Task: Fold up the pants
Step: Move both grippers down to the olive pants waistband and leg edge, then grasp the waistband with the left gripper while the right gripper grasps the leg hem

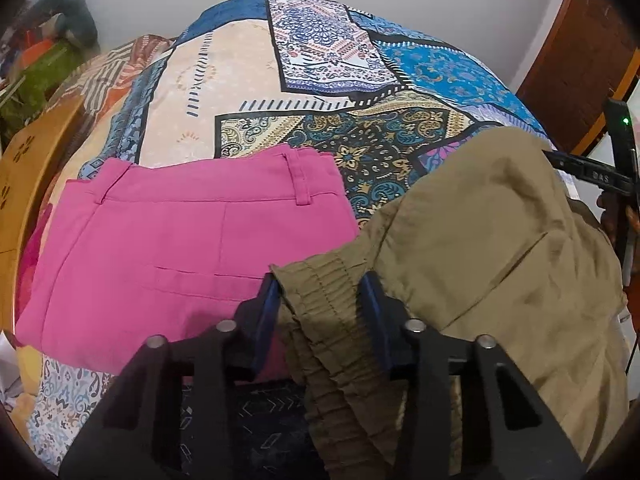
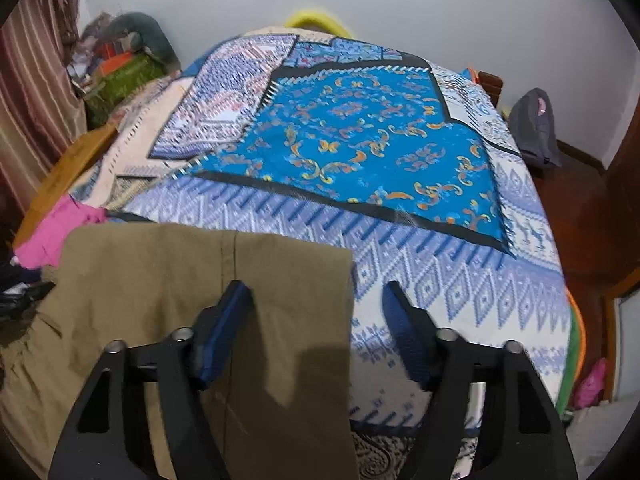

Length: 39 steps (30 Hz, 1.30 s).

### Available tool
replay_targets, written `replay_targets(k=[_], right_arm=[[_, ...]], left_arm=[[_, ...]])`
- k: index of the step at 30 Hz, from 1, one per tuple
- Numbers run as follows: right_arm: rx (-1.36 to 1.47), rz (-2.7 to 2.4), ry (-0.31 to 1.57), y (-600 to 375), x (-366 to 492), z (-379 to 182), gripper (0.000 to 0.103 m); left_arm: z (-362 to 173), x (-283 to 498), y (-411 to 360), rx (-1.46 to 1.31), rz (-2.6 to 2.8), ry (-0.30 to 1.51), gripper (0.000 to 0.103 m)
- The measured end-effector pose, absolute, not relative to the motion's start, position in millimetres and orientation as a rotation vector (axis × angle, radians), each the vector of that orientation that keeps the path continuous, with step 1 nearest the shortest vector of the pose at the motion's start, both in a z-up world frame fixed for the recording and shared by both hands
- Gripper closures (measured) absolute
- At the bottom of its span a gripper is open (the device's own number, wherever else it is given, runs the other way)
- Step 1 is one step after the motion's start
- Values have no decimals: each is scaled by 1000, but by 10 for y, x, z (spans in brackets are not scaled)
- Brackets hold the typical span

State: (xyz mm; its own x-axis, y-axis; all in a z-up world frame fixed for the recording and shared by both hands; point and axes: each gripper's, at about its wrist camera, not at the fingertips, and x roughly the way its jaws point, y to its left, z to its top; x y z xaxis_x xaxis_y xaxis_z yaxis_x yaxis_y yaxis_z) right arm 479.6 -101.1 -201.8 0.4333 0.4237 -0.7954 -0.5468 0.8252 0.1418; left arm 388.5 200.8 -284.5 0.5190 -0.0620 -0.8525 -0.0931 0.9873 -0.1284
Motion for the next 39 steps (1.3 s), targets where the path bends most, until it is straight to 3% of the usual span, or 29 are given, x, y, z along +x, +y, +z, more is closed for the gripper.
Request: replay_targets(k=[1, 4, 6, 21, 30, 39], right_arm=[[-133, 617, 945, -1006, 4801, -2010, 68], [-147, 592, 932, -980, 4807, -1996, 88], [-144, 590, 919, -989, 4796, -1989, 89], [-117, 534, 732, -1119, 4552, -1285, 91], [-46, 541, 630, -1445, 3855, -642, 91], [0, 548, 585, -1792, 3038, -378, 91]], left_arm=[[-2832, 3881, 1997, -152, 29, 1024, 73], [-2801, 3852, 1976, -118, 29, 1020, 88], [-2785, 3832, 1978, -103, 35, 1015, 93], [-2054, 3813, 1899, -35, 83, 881, 98], [-1316, 3291, 1669, -13, 33, 780, 100], [-923, 2566, 1440, -5, -23, 729, 100]])
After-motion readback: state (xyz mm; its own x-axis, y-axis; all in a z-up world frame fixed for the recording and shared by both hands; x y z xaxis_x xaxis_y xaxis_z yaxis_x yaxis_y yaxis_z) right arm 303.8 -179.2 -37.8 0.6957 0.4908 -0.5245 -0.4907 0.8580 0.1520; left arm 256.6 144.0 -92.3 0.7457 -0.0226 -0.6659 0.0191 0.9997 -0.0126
